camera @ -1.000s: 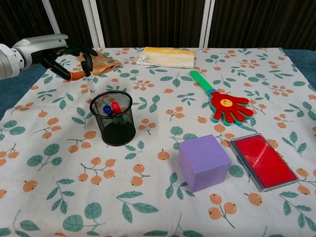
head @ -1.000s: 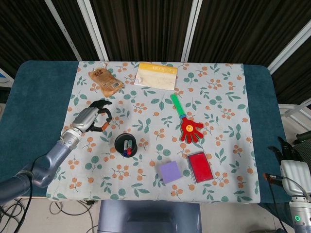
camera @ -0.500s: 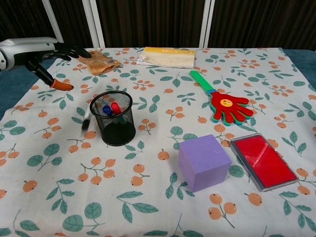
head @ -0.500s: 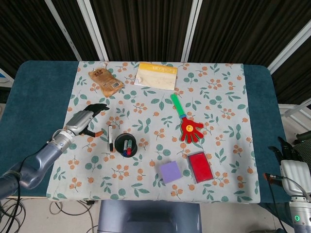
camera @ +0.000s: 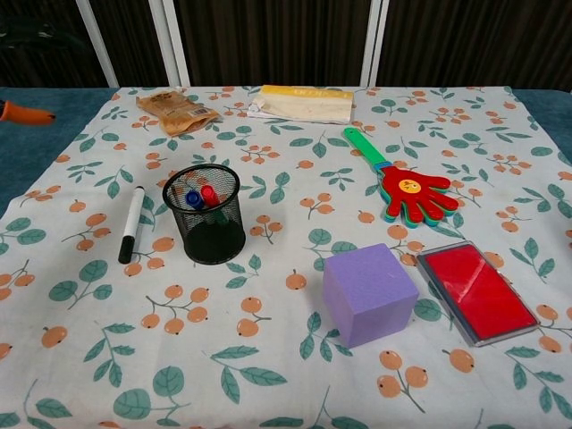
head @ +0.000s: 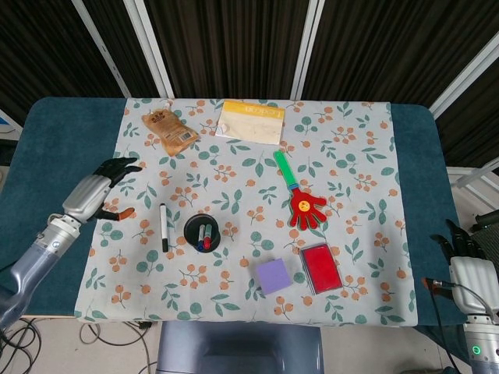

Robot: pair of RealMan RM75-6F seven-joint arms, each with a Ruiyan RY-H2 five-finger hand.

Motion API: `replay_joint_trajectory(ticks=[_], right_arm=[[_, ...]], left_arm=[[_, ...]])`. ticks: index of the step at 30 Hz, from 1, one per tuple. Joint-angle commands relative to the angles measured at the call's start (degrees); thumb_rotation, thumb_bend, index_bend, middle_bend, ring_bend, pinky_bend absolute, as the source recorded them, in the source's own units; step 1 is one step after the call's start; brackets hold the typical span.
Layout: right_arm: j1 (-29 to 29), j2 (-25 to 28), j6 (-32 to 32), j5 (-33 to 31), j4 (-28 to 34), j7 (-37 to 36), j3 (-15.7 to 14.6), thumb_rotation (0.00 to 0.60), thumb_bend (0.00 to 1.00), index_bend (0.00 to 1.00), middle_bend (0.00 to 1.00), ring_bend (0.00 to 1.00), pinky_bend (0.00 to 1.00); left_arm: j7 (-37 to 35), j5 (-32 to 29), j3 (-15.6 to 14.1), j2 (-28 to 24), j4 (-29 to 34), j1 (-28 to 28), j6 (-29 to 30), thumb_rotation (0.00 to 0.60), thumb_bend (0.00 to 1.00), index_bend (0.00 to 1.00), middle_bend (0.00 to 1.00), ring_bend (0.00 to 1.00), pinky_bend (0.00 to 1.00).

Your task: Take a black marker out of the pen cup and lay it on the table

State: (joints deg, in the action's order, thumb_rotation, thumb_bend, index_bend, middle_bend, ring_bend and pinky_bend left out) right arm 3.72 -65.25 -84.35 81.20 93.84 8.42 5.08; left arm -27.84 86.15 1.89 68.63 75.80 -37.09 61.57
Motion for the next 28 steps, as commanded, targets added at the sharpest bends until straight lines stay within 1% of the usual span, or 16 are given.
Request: replay_joint_trajectory(ticks=[1, 4, 6, 10, 14, 17, 20, 22, 28], right_arm=[[0.0, 0.0, 0.0, 0.0, -0.1, 0.1, 0.0, 0.600, 0.05, 0.25, 0.03, 0.09, 0.19], [0.0, 0.0, -0.1, 0.1, 0.0, 0.0, 0.0, 0.600, 0.05, 0.25, 0.03, 0.09, 0.19], [0.0, 0.0, -0.2, 0.2, -0.1, -0.1, 0.0, 0.600, 0.05, 0.25, 0.03, 0.09, 0.19], [0.0, 0.0, -0.2, 0.3, -0.2, -0.1, 0.0, 0.600, 0.05, 0.25, 0.03, 0.09, 0.19], [0.0, 0.0, -0.3, 0.4, -0.2, -0.2, 0.0, 0.600, 0.05, 0.25, 0.03, 0.09, 0.19], [0.0, 0.0, -0.2, 0.4, -0.2, -0.2, 0.0, 0.600, 0.05, 0.25, 0.03, 0.09, 0.19], [0.0, 0.0, -0.3, 0.4, -0.2, -0.2, 0.0, 0.600, 0.05, 0.25, 0.03, 0.09, 0.19], [0.0, 0.0, -0.2, 0.4, -0.2, -0.2, 0.0, 0.600, 0.05, 0.25, 0.03, 0.09, 0.19], [0.0, 0.0, -0.3, 0.4, -0.3, -0.2, 0.0, 0.600, 0.05, 0.25, 0.03, 0.09, 0.19]], left_arm=[[22.2, -5.1, -1.1, -4.9, 9.7, 8.3, 7.8, 0.600, 0.23, 0.15, 0.05, 0.00, 0.00], [27.8, -7.2, -1.7, -5.9, 14.7, 12.0, 11.7, 0.600, 0.23, 0.14, 0.03, 0.00, 0.00], [30.8, -8.3, -2.7, -6.5, 17.7, 14.6, 13.7, 0.600, 0.23, 0.13, 0.02, 0.00, 0.00], [33.7, -7.4, -4.1, -6.0, 18.8, 18.8, 18.4, 0.600, 0.23, 0.13, 0.01, 0.00, 0.00], [33.0, -4.8, -4.9, -4.7, 17.4, 22.0, 22.5, 0.600, 0.23, 0.13, 0.01, 0.00, 0.00], [31.1, -3.8, -5.2, -4.3, 16.3, 23.6, 24.0, 0.600, 0.23, 0.13, 0.01, 0.00, 0.00], [29.9, -4.2, -5.1, -3.8, 14.6, 24.8, 24.1, 0.600, 0.23, 0.13, 0.01, 0.00, 0.00], [29.4, -4.8, -4.9, -3.8, 14.3, 25.0, 23.0, 0.600, 0.23, 0.13, 0.01, 0.00, 0.00], [26.9, -3.4, -4.0, -3.8, 13.5, 25.5, 23.3, 0.600, 0.23, 0.13, 0.01, 0.00, 0.00]])
